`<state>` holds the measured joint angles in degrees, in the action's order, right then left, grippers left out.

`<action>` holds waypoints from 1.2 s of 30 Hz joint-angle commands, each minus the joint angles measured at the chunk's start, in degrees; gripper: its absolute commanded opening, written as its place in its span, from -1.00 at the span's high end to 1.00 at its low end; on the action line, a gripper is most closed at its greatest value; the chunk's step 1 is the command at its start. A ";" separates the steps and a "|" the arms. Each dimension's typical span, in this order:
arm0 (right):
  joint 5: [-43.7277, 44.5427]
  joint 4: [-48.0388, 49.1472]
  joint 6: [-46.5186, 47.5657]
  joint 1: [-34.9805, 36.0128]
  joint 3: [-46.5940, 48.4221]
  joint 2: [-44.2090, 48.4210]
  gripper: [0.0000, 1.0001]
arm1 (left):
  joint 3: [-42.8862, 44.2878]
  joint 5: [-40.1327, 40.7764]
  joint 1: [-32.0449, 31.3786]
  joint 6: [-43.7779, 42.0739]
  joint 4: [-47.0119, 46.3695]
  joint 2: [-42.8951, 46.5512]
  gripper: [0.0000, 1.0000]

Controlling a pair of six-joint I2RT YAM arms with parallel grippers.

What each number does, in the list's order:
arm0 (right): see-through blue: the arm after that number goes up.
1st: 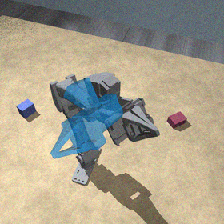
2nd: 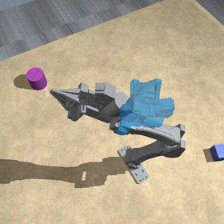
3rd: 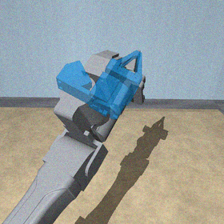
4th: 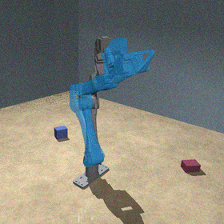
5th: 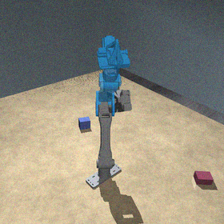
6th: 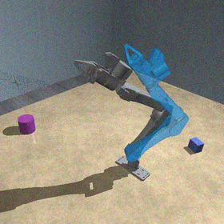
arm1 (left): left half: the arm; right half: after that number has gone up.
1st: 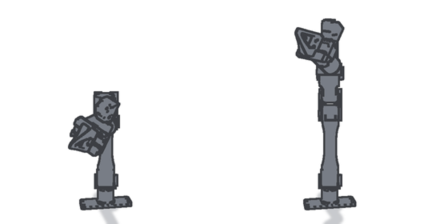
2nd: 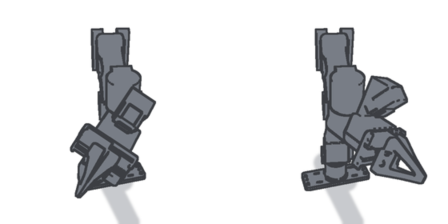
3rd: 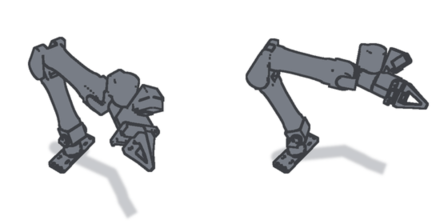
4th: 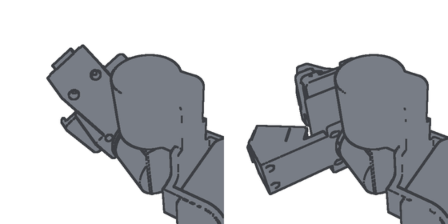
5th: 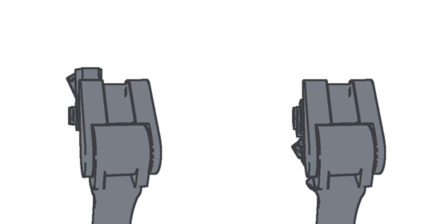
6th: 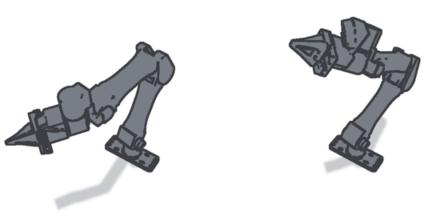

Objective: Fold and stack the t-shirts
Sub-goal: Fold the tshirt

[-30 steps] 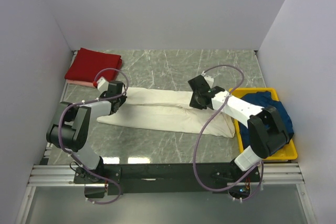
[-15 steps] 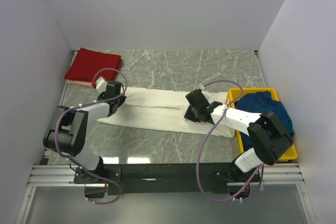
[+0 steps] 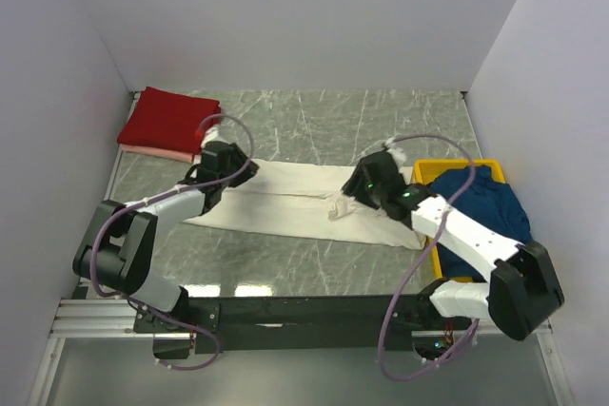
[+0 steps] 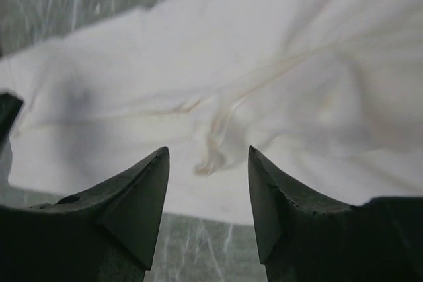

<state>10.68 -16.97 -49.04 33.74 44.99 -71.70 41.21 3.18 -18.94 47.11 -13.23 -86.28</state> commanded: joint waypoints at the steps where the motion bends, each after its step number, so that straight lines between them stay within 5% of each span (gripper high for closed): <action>1: -1.27 -3.77 6.48 -10.51 0.54 2.71 -0.16 | 4.13 -7.66 -7.31 -7.28 -3.91 1.47 0.11; 7: -8.12 -2.72 12.46 -20.10 1.24 -1.58 -0.15 | 11.59 -6.08 -19.19 -13.09 -0.40 -4.93 0.01; 13: -10.50 -0.09 13.70 -22.13 0.54 -6.08 -0.15 | 19.07 -4.33 -27.63 -15.82 4.26 -12.85 -0.01; 26: -12.70 2.91 13.26 -22.05 -2.71 -8.10 -0.06 | 22.33 -3.27 -32.12 -16.35 8.40 -17.61 0.03; 36: -13.23 3.00 13.35 -21.96 -4.56 -7.14 0.26 | 23.04 -3.45 -33.27 -16.26 9.10 -19.63 0.22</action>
<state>-2.46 -15.38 -36.27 11.94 40.80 -79.96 62.17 -0.71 -51.68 32.10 -4.78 -105.23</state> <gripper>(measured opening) 0.395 0.406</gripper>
